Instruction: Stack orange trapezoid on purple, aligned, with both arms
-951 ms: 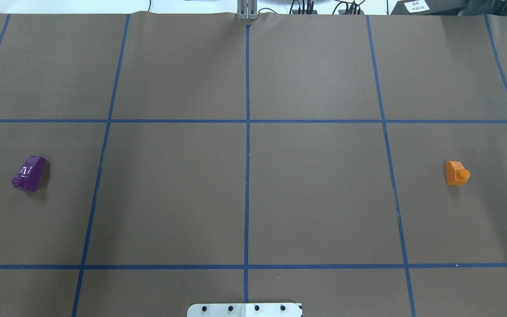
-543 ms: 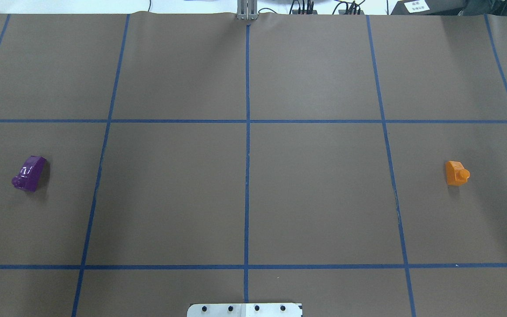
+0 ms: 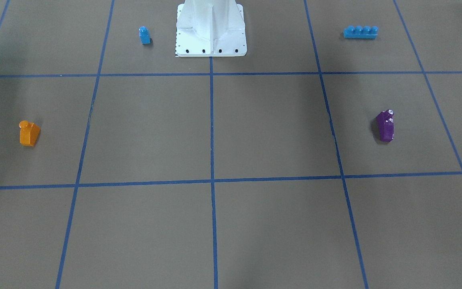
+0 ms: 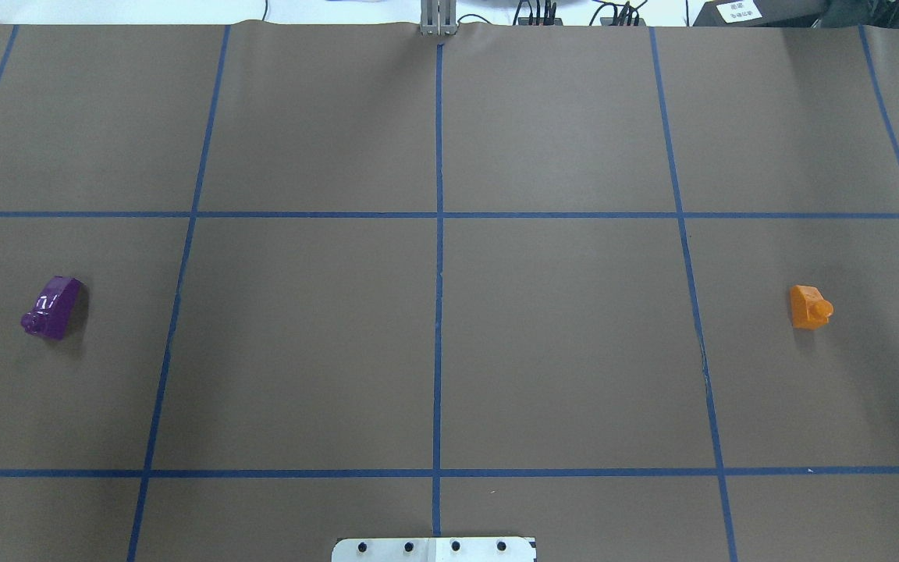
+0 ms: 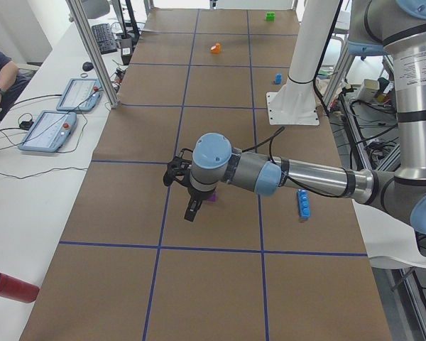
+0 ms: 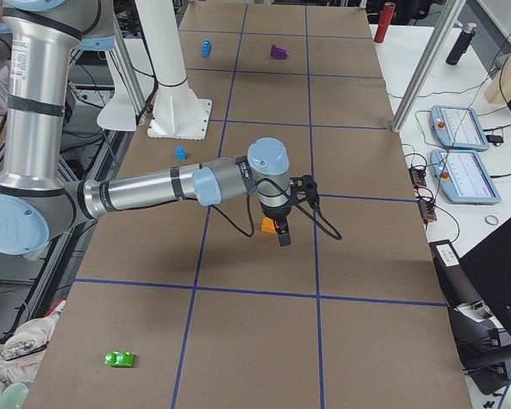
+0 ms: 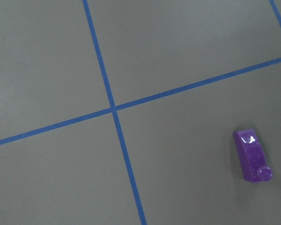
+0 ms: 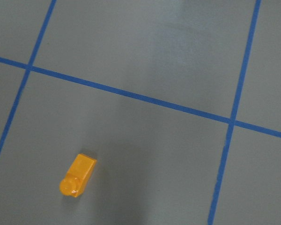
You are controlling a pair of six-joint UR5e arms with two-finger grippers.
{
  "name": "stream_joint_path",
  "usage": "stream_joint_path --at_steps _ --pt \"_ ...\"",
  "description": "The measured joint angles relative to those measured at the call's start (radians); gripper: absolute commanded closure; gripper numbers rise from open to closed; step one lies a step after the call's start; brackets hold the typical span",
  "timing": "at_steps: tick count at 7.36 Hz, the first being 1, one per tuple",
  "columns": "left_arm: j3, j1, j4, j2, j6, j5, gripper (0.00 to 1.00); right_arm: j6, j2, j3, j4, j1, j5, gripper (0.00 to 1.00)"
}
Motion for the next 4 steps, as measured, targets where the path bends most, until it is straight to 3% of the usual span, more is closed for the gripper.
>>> stream_joint_path --at_steps 2,4 --pt "0.010 0.170 -0.073 0.000 -0.246 -0.002 0.00 0.078 0.001 0.001 0.016 -0.051 0.041 0.01" --pt "0.059 0.337 -0.194 -0.004 -0.454 0.090 0.00 0.144 0.000 0.002 0.019 -0.097 0.037 0.00"
